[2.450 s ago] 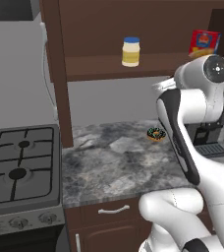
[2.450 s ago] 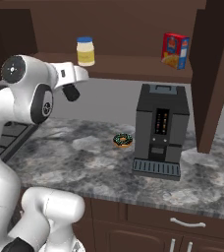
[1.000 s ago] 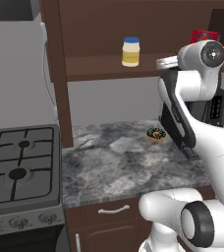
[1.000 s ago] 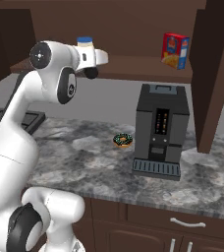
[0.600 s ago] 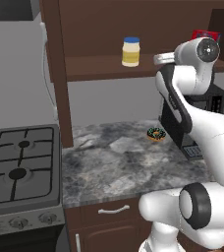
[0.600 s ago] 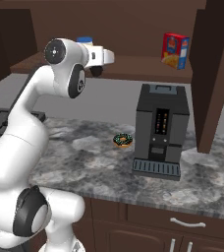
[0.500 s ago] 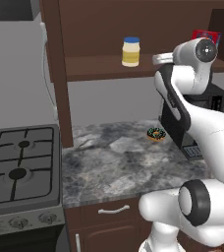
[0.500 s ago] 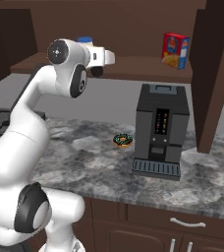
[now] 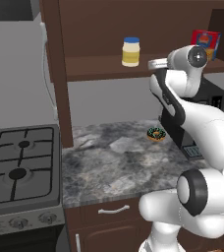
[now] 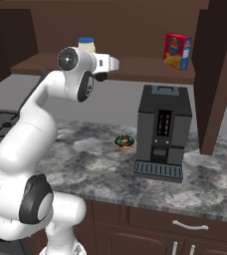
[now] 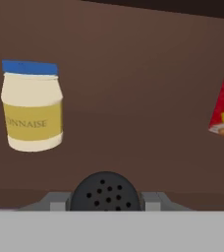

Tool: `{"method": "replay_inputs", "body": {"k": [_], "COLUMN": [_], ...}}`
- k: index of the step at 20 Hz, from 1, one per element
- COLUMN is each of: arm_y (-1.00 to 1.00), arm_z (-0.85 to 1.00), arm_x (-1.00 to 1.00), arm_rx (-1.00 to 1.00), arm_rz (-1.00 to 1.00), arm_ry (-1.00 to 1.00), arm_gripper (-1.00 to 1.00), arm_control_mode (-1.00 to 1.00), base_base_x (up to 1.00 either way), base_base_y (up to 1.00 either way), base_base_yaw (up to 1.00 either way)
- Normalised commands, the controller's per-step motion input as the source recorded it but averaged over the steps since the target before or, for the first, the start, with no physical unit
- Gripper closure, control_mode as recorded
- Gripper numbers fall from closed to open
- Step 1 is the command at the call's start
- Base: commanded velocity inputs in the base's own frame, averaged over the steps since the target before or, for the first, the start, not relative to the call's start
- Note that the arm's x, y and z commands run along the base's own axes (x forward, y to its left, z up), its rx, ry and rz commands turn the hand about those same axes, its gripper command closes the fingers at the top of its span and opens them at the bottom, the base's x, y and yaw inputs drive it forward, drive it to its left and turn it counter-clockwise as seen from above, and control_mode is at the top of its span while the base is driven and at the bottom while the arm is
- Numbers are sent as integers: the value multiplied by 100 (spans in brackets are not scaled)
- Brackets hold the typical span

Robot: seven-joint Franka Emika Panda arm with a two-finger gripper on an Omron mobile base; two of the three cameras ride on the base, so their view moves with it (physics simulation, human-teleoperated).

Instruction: Pick the shaker and mayonnaise from the counter and place them in the cabinet.

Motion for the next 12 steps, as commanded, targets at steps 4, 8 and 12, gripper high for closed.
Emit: {"method": "replay_inputs", "body": {"k": [4, 8, 12], "arm_y": [0, 0, 0], "arm_z": [-16, 17, 39], "arm_x": [24, 7, 1], "arm_rx": [0, 0, 0], "arm_rz": [1, 0, 0], "arm_ry": [0, -1, -4], "arm_gripper": [100, 100, 100], "arm_control_mode": [-100, -100, -100], "base_base_x": [0, 0, 0], "base_base_y": [0, 0, 0], "base_base_yaw": [0, 0, 0]}}
